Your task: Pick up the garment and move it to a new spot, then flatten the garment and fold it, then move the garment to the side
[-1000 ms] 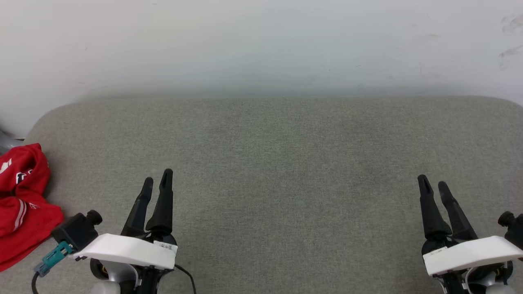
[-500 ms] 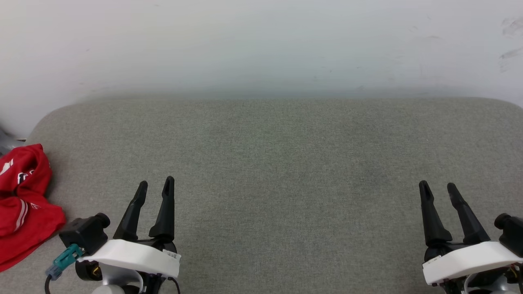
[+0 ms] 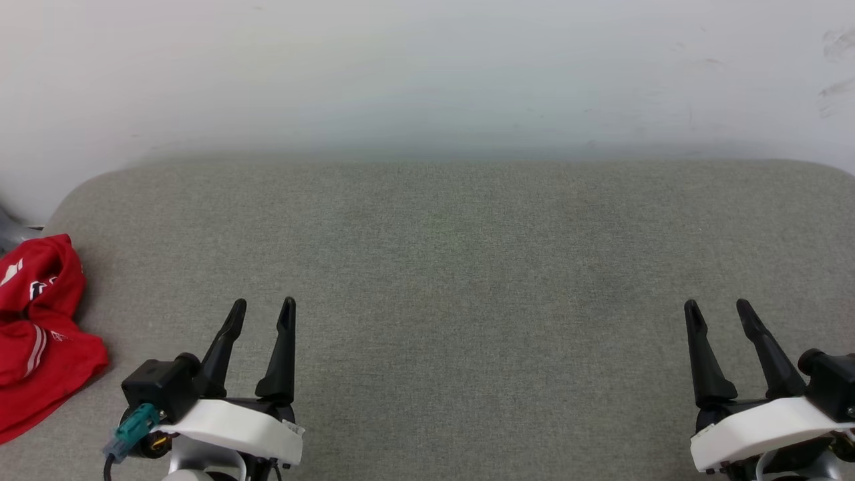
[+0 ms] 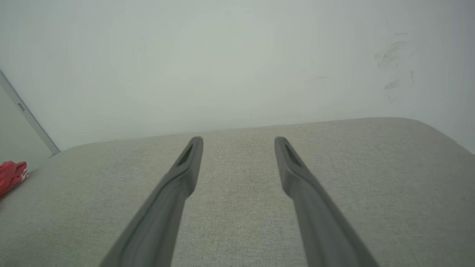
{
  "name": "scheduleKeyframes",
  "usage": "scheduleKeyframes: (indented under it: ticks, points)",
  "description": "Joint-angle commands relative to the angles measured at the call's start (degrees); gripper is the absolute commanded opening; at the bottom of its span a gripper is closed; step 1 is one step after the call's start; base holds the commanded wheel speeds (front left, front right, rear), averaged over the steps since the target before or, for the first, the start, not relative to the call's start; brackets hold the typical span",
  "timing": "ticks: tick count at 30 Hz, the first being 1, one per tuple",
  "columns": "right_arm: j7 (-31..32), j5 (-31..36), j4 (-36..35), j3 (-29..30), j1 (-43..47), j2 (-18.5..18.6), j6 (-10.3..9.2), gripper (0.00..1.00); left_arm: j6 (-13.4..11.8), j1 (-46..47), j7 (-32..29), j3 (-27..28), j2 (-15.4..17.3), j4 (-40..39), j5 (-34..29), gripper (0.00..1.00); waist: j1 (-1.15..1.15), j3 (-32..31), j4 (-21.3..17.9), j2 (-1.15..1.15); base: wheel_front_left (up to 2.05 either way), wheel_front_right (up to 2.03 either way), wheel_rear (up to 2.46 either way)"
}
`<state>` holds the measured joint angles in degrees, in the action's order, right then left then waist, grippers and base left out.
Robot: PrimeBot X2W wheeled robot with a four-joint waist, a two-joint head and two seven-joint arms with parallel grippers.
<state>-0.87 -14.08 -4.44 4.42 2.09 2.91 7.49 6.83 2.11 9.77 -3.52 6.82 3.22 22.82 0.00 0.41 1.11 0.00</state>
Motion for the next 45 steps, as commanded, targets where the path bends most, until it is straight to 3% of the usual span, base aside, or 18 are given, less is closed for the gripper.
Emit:
scheduleKeyframes:
  ticks: [1, 27, 32, 45]
  points:
    - [0.1, 1.2, -0.8, 0.1, 0.0, 0.0, 0.00, 1.00, -0.1, 0.1, 0.3, -0.2, 0.4, -0.4, -1.0, 1.00, 0.00, 0.0, 0.0, 0.00, 0.00, 0.00, 0.00]
    - [-0.9, 8.5, -2.7, 1.6, 1.5, 0.0, -0.01, 1.00, 0.1, 0.3, 3.6, -0.1, -1.0, 2.3, -9.8, 1.00, 0.00, 0.5, 1.7, 0.00, 0.00, 0.00, 0.00]
    - [-1.4, 8.8, -2.2, 1.6, 1.7, 0.0, -0.01, 1.00, 0.2, 0.6, 4.2, 0.8, -1.4, 2.9, -10.9, 1.00, 0.00, 0.5, 4.7, 0.00, 0.00, 0.00, 0.00]
    - [-3.3, 10.6, -0.1, 0.1, 2.1, 0.0, -0.01, 1.00, 0.1, 0.8, 5.4, 3.2, -2.3, 5.4, -14.8, 1.00, 0.00, -0.5, 18.1, 0.00, 0.00, 0.00, 0.00]
